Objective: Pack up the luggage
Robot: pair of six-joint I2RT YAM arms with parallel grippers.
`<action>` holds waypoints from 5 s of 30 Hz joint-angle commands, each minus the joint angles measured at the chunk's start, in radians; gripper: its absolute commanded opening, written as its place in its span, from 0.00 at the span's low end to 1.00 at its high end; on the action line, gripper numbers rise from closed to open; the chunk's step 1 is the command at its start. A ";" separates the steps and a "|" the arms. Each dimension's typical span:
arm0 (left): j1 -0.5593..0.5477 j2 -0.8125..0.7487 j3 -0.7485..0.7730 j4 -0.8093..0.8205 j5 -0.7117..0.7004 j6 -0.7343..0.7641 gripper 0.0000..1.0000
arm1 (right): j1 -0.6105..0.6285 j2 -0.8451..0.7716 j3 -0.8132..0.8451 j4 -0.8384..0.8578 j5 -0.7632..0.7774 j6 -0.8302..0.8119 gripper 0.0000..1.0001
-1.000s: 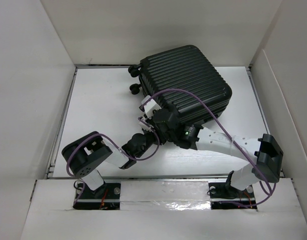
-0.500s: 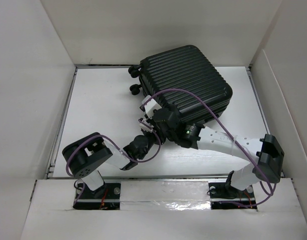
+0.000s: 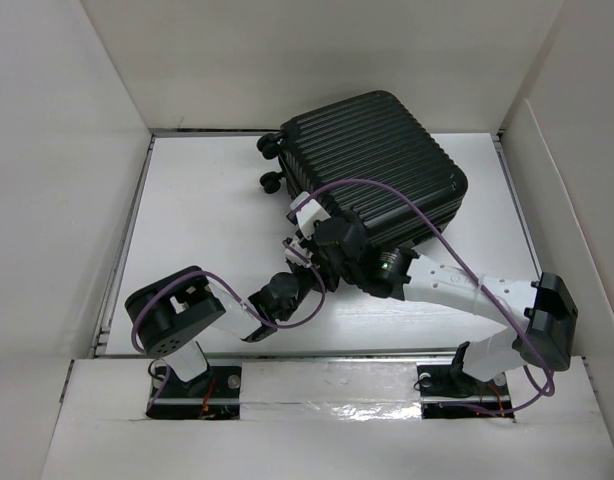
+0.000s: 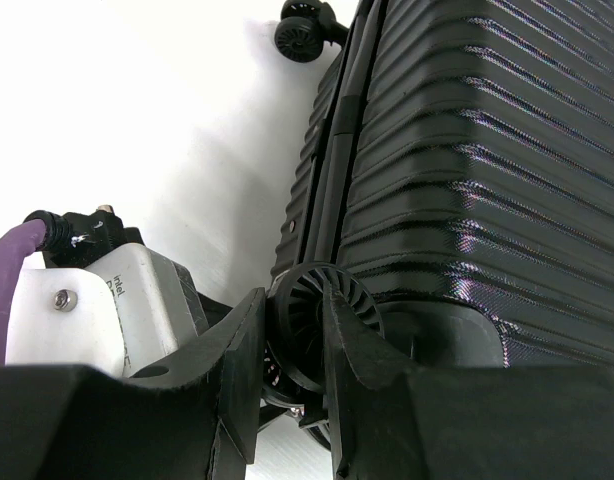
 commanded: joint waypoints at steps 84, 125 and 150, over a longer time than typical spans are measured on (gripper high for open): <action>-0.076 0.045 0.107 0.469 -0.222 0.263 0.00 | -0.261 -0.433 -0.149 -0.062 -0.494 0.017 0.47; -0.016 0.163 0.229 0.524 -0.138 0.177 0.13 | -0.395 -0.355 -0.162 0.009 -0.748 -0.048 0.63; 0.094 0.069 0.103 0.624 -0.104 0.176 0.00 | -0.383 -0.194 -0.006 -0.163 -0.678 -0.241 0.64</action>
